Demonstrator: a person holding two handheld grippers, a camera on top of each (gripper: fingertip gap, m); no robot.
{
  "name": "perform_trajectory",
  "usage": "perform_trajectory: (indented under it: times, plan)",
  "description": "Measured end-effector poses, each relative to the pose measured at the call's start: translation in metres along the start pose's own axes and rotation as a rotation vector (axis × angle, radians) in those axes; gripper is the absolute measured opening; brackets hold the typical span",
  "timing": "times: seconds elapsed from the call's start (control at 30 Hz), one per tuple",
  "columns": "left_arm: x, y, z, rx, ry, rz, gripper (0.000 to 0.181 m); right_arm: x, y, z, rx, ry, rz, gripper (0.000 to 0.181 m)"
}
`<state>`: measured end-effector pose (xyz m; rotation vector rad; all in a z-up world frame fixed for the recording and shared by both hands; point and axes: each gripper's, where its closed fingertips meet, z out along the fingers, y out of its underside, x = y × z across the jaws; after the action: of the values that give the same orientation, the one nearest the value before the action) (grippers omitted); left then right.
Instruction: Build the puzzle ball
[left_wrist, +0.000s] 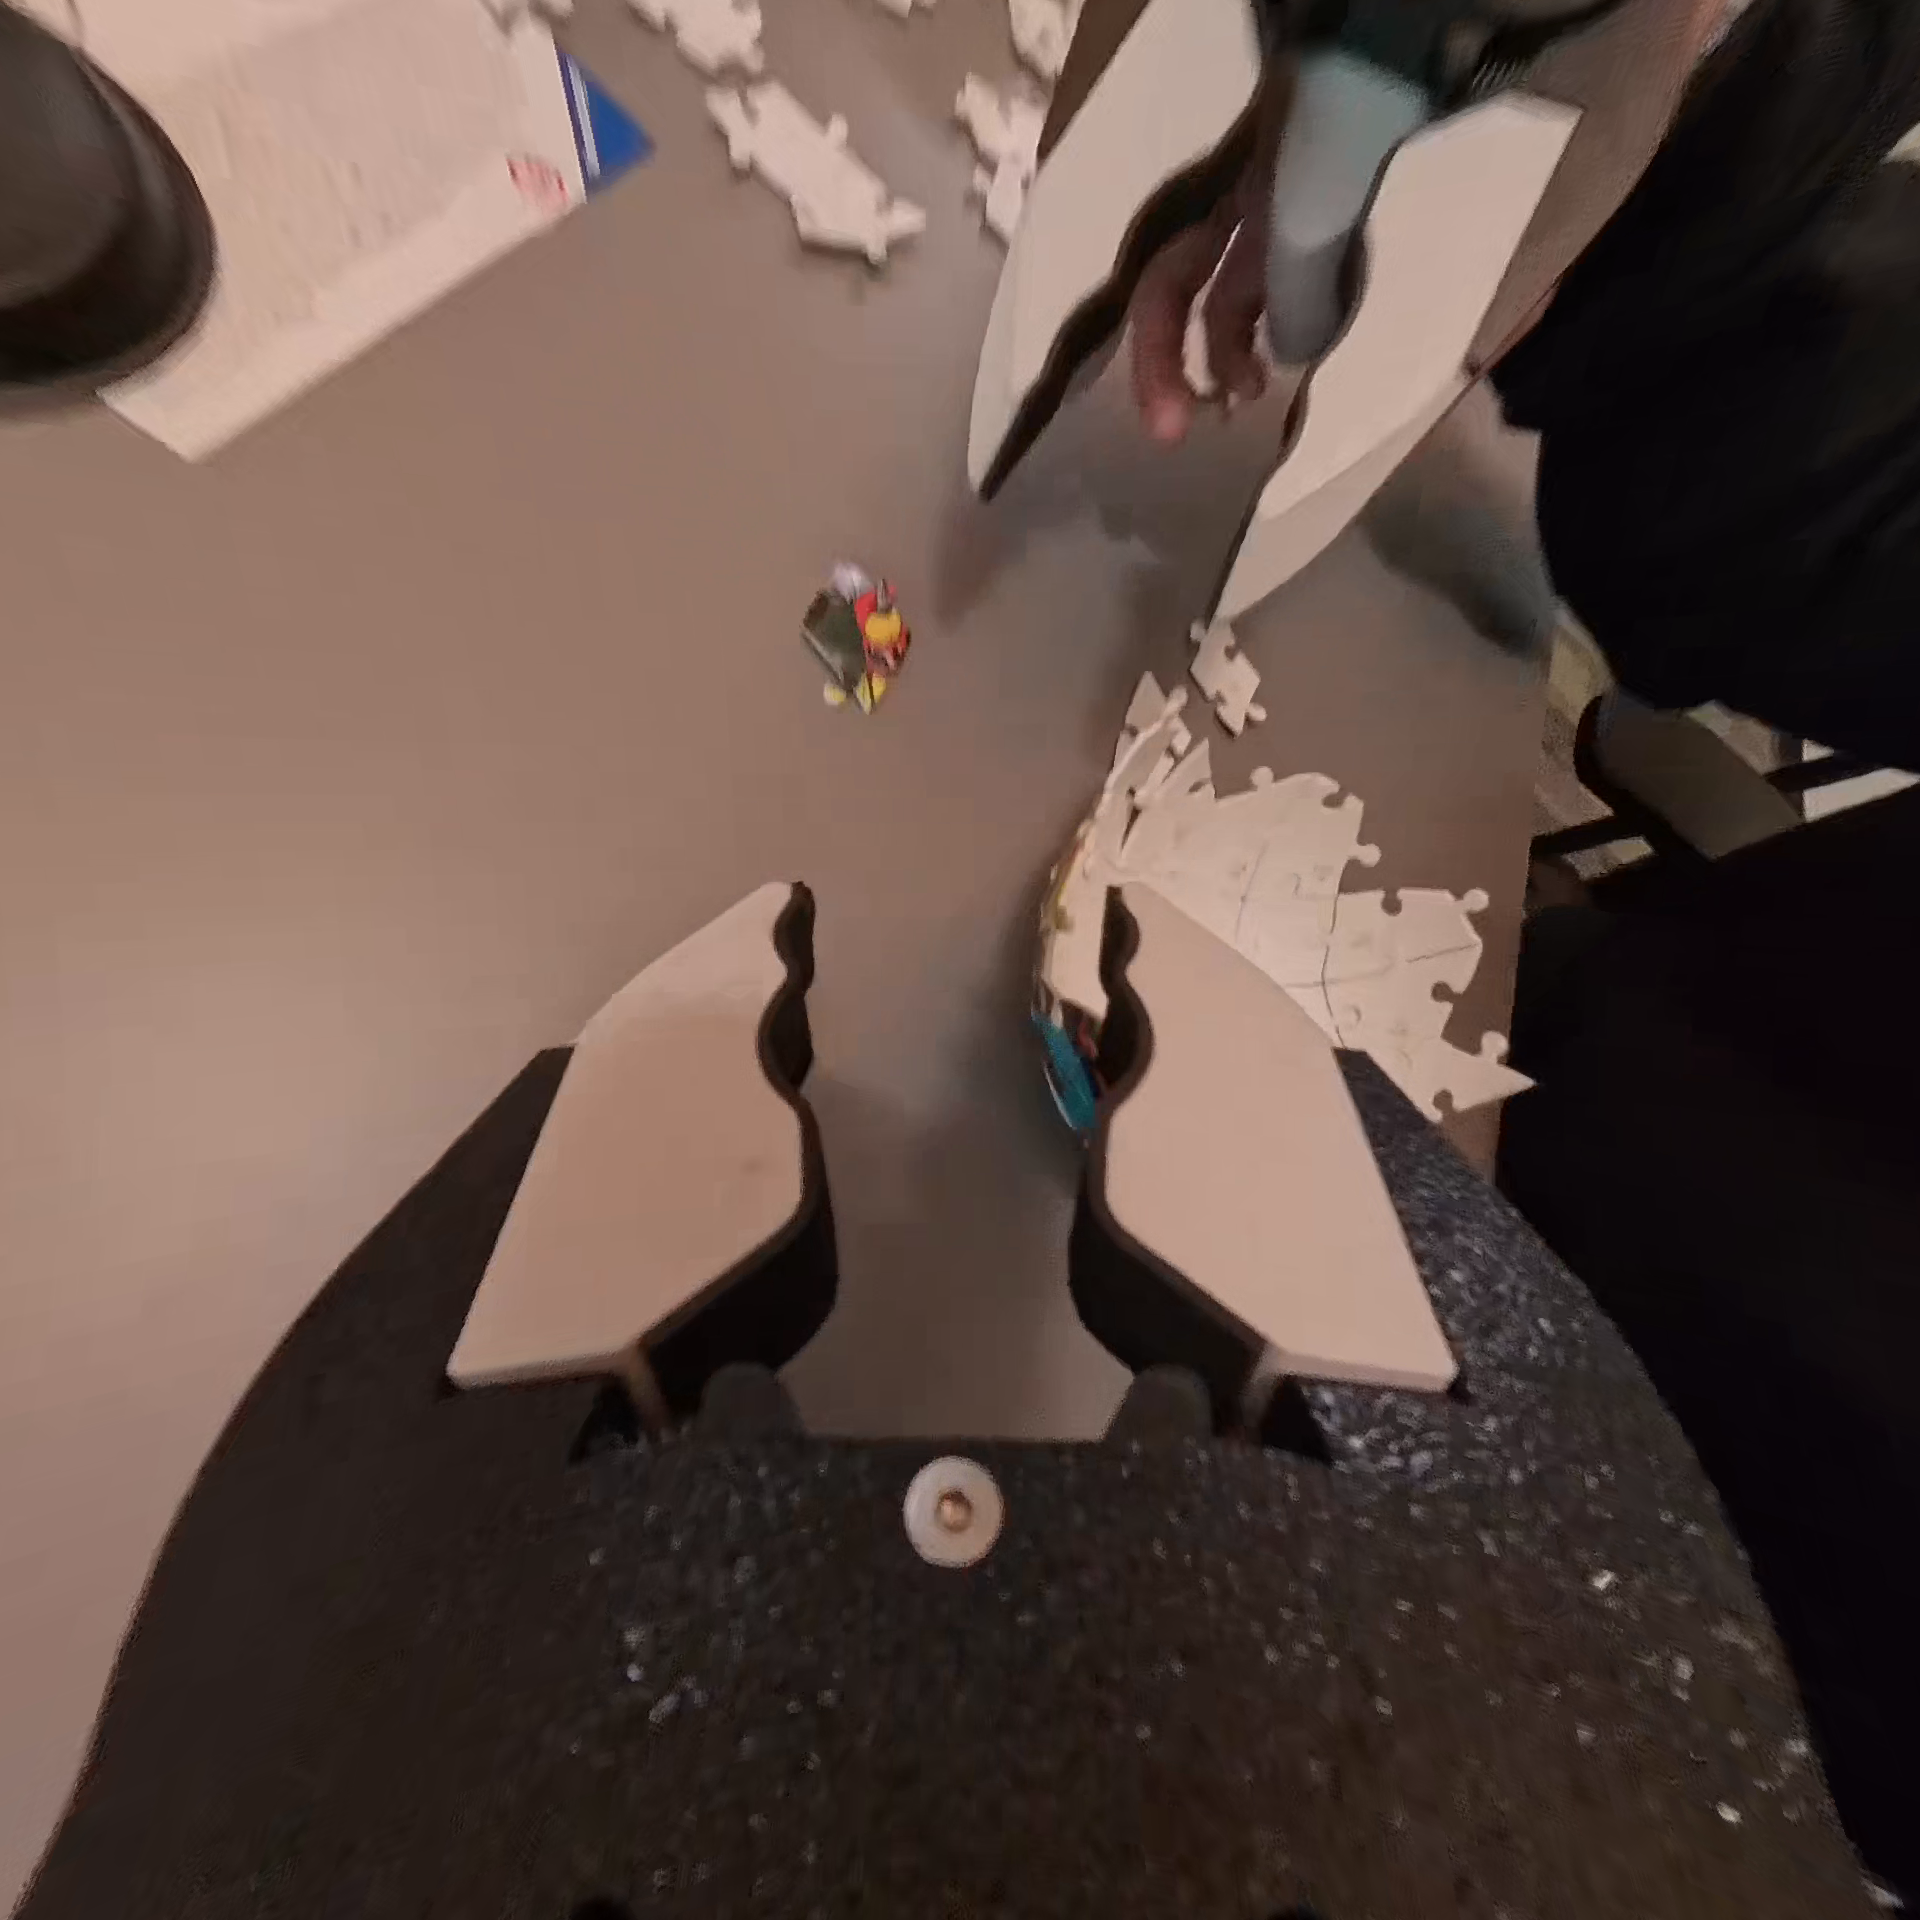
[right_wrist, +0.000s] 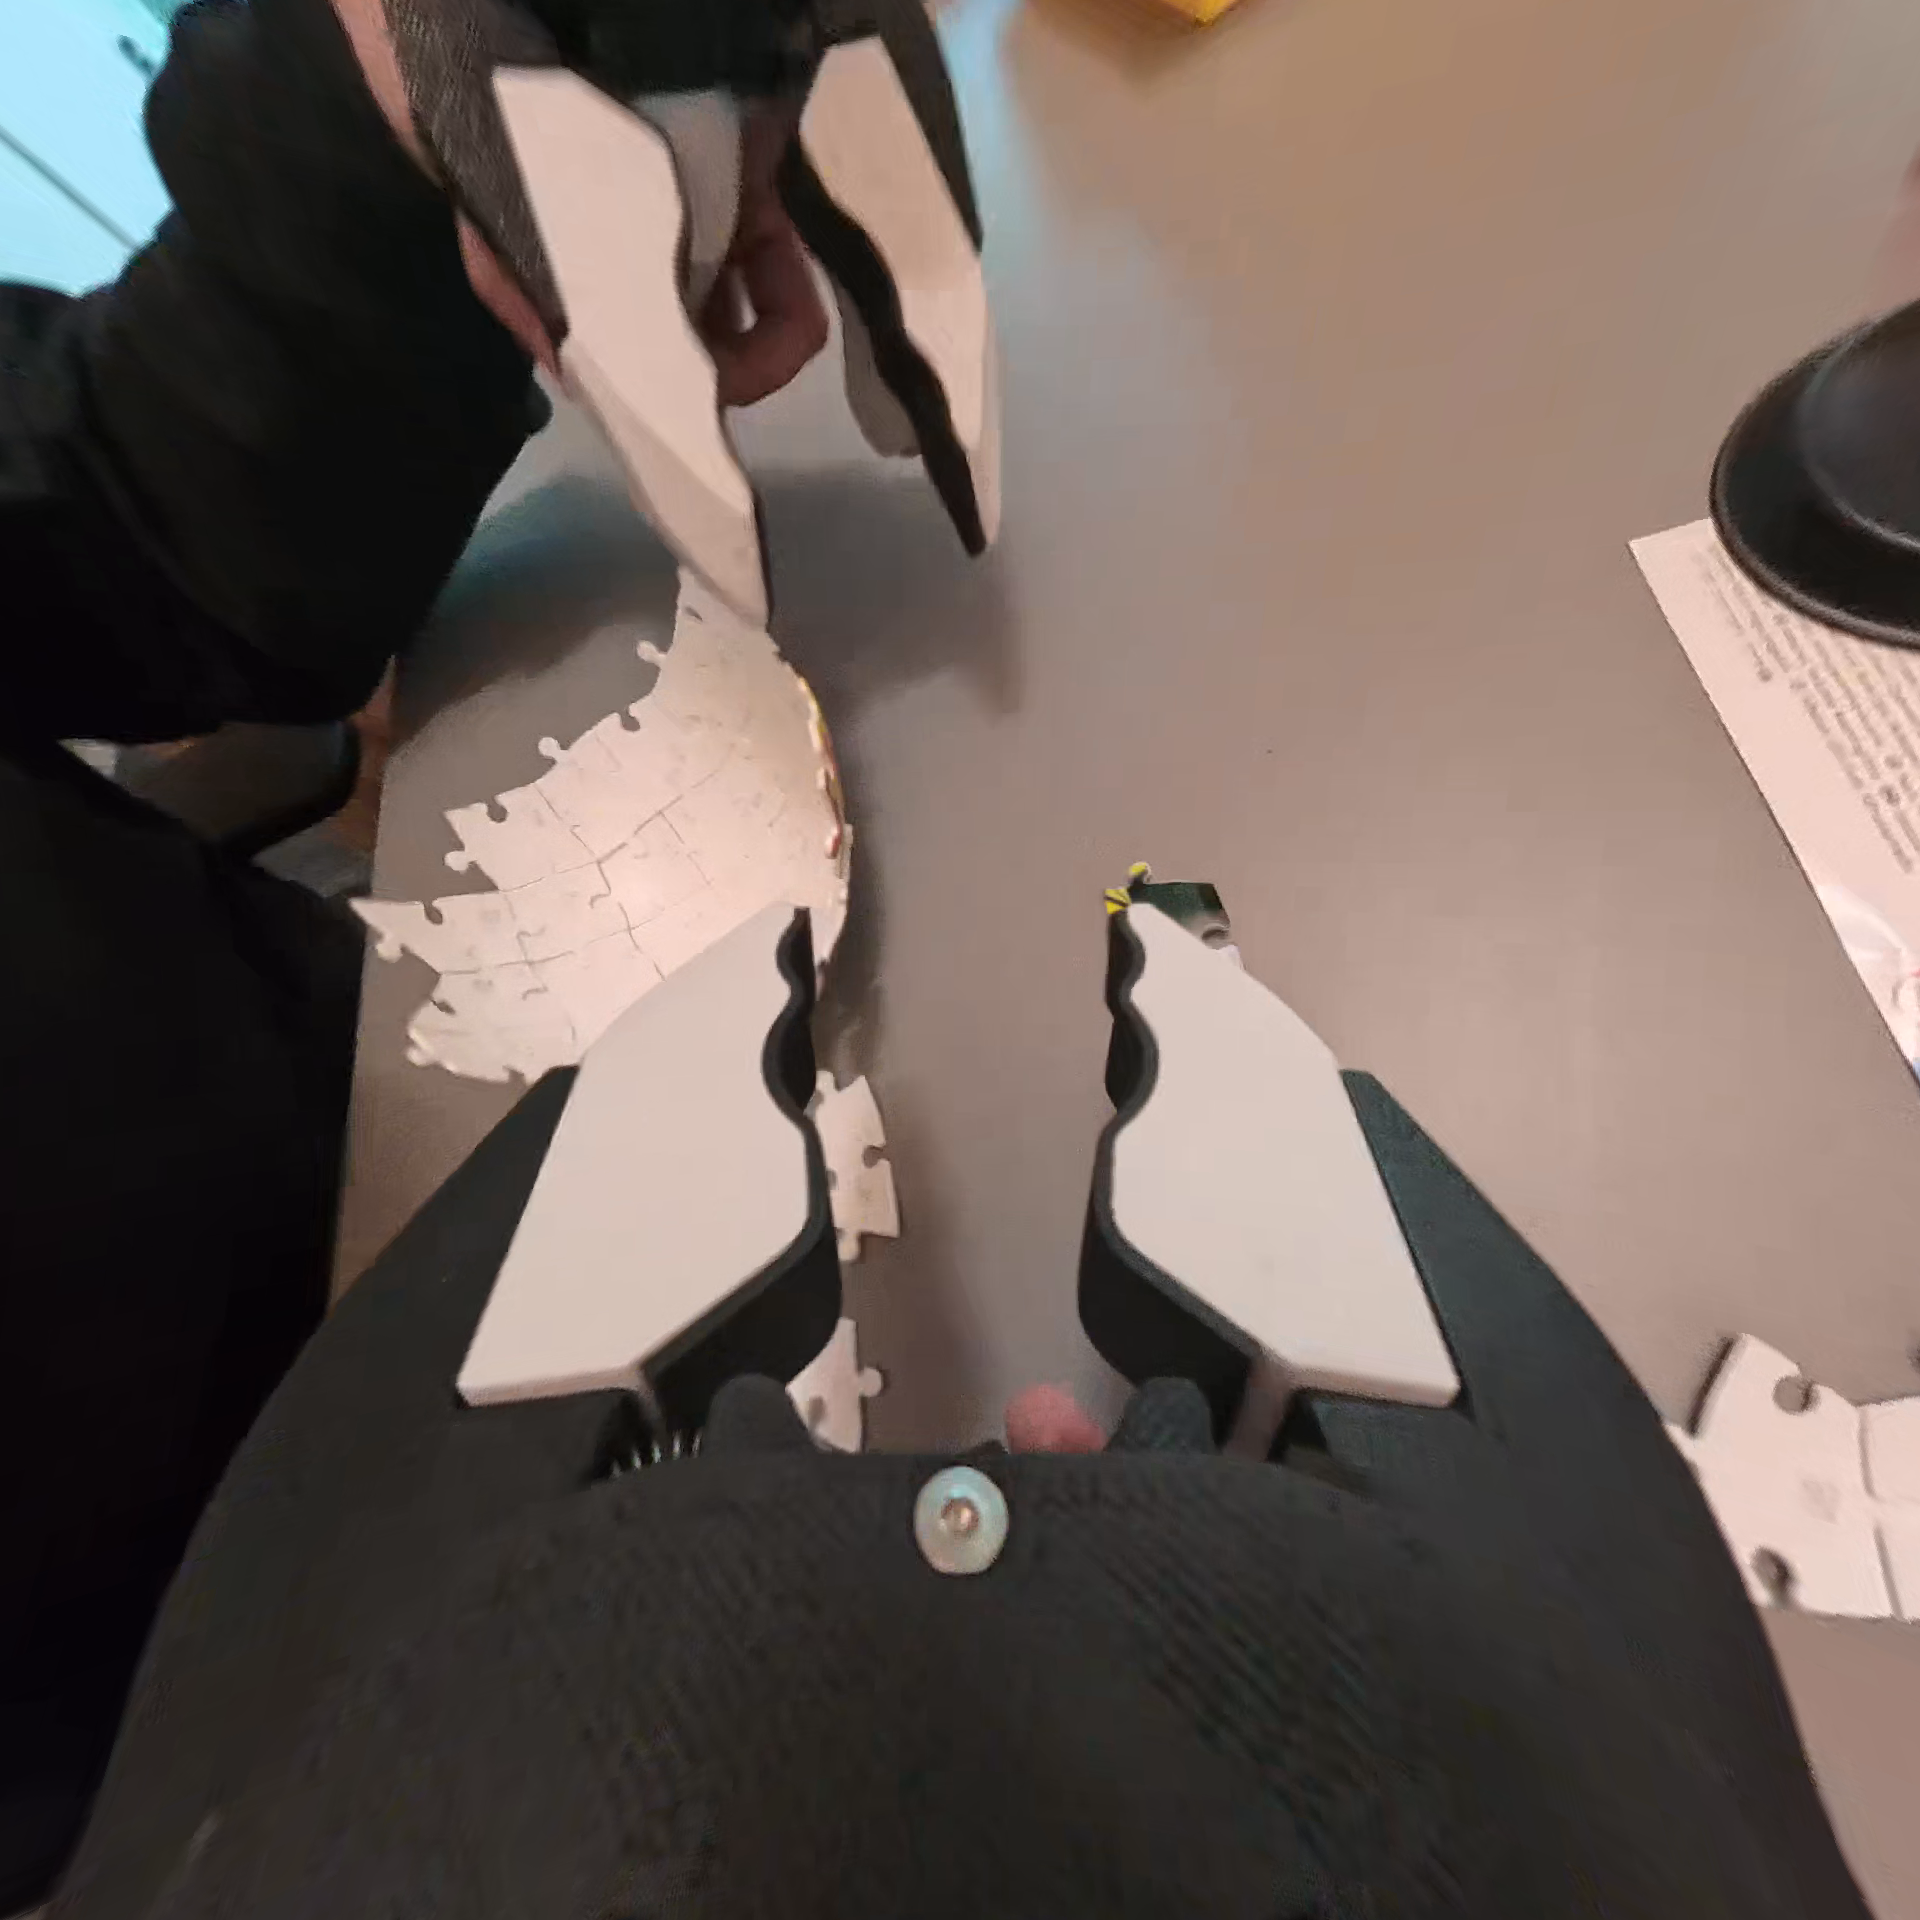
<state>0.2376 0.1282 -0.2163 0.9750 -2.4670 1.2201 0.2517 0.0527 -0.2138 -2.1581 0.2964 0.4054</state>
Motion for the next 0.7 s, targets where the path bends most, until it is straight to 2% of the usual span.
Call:
perform_trajectory:
  times: [0.03, 0.13, 0.27, 0.37, 0.47, 0.6, 0.7]
  plan:
    - [0.003, 0.006, 0.001, -0.033, 0.002, -0.015, 0.058, -0.003, -0.004, 0.0, 0.004, 0.001, 0.036, 0.055]
    - [0.016, 0.012, -0.001, -0.064, -0.019, -0.074, 0.06, -0.018, -0.015, -0.002, 0.03, -0.003, 0.116, 0.058]
    - [0.014, 0.022, -0.008, -0.08, -0.19, -0.108, 0.064, -0.02, -0.006, -0.002, 0.006, 0.142, 0.123, 0.061]
    - [0.016, 0.041, -0.021, -0.085, -0.299, -0.134, 0.058, -0.017, 0.003, -0.009, -0.008, 0.278, 0.159, 0.057]
    - [0.024, 0.05, -0.028, -0.027, -0.352, -0.187, 0.052, -0.028, 0.005, -0.016, 0.007, 0.341, 0.122, 0.056]
    - [0.032, 0.055, -0.017, -0.005, -0.361, -0.21, 0.05, -0.035, 0.002, -0.017, 0.032, 0.377, 0.102, 0.054]
    - [0.023, 0.058, -0.006, -0.018, -0.386, -0.243, 0.043, -0.036, 0.005, -0.013, -0.002, 0.39, 0.098, 0.055]
